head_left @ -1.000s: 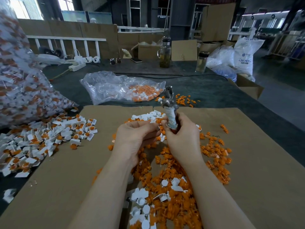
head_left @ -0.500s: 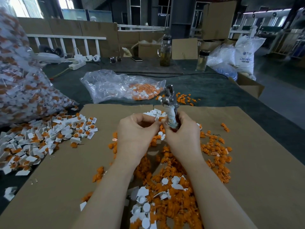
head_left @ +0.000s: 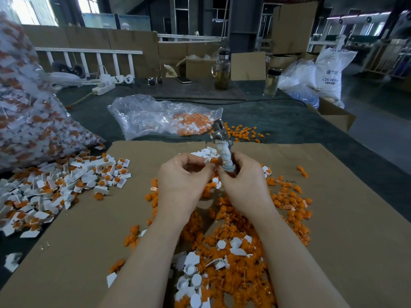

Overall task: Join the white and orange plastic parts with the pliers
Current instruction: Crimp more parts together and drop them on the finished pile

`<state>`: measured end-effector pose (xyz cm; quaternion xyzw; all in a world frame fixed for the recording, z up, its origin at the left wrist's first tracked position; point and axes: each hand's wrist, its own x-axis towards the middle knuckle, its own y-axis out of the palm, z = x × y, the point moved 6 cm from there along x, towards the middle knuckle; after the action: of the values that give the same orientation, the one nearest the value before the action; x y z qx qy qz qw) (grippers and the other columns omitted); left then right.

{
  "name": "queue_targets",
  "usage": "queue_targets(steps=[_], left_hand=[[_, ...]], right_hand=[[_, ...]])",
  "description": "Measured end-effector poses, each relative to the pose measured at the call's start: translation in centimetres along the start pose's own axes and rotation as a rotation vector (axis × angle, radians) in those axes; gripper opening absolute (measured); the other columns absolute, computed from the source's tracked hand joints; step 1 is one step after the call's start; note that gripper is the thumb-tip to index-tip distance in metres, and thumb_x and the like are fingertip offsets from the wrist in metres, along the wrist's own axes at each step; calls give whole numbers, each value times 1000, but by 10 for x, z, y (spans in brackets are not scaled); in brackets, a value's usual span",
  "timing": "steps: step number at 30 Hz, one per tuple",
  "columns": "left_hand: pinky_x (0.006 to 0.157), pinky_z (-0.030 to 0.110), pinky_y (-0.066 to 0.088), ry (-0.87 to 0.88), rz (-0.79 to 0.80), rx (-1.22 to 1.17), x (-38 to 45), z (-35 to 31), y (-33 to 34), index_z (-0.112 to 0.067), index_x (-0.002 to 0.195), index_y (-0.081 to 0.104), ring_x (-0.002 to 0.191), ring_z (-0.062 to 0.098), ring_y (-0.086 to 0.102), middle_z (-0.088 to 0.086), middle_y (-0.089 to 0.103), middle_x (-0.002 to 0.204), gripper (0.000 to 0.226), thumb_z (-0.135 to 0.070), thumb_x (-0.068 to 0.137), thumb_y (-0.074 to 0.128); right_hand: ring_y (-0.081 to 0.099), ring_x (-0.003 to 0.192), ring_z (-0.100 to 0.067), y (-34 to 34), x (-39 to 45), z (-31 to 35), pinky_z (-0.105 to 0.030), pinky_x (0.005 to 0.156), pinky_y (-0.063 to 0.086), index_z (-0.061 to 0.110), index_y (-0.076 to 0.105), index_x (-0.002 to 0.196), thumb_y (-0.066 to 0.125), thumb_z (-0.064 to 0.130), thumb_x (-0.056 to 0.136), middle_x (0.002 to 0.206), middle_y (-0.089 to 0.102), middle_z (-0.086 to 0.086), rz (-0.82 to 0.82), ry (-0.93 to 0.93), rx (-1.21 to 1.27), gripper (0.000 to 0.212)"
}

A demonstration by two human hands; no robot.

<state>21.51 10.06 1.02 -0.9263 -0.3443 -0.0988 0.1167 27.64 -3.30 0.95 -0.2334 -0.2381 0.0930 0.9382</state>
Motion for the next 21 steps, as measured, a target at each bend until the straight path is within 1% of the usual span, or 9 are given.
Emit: queue_targets(steps=[3,6,10,12,14,16,18,19,21], left_hand=[[53,11,49,-11,-9,10,2,4,-1,-27,71,69,62,5,66,-7,69,65,16,-23,79,82],[60,17,55,-41,7,16,5,7,-3,-24,76,68,68,10,68,-2,71,72,12,-22,83,79],[63,15,54,-93,10,-87,8,8,-6,-19,81,68,65,3,69,-3,72,70,9,-16,86,75],[62,14,54,-93,15,-140,9,6,-8,-16,82,68,63,2,69,-3,71,68,9,-11,88,72],[58,11,52,-84,19,-207,8,4,-10,-12,84,68,60,0,67,-1,70,69,8,-6,89,69],[57,10,50,-79,24,-238,8,2,-12,-9,86,68,59,-2,66,0,69,71,5,-4,89,68],[59,10,51,-73,36,-241,8,2,-13,-9,87,68,61,-2,66,-1,69,72,5,-5,90,68],[61,11,52,-70,43,-241,8,2,-13,-10,87,68,62,-1,66,-2,70,73,5,-5,90,68],[62,12,53,-63,57,-245,9,1,-13,-11,88,68,65,1,67,-2,70,74,5,-6,89,68]], right_hand=[[59,76,-2,2,0,0,-11,58,43,21,64,98,64,17,90,82,62,12,48,-13,30,9],[60,78,-3,0,1,0,-12,60,43,20,64,101,64,21,91,85,64,10,128,-3,65,11],[64,75,-10,-4,-2,-3,-30,69,55,21,63,99,66,22,89,86,66,3,263,23,83,11],[64,76,-10,-4,-3,-3,-35,73,55,24,62,96,68,21,88,86,66,2,330,23,66,10],[65,83,-18,-2,-4,-4,-45,81,53,19,63,97,68,22,88,90,67,-3,398,26,34,11],[67,88,-23,0,-6,-4,-50,84,52,15,63,99,67,22,88,94,68,-7,457,30,27,13],[67,88,-19,1,-7,-4,-44,84,52,15,62,101,67,22,88,95,68,-6,491,27,18,15],[66,85,-14,1,-7,-5,-36,82,53,16,62,100,68,23,88,94,67,-4,499,23,13,15],[62,77,-4,2,-7,-4,-15,67,47,18,62,98,67,24,88,89,65,0,505,8,9,12]])
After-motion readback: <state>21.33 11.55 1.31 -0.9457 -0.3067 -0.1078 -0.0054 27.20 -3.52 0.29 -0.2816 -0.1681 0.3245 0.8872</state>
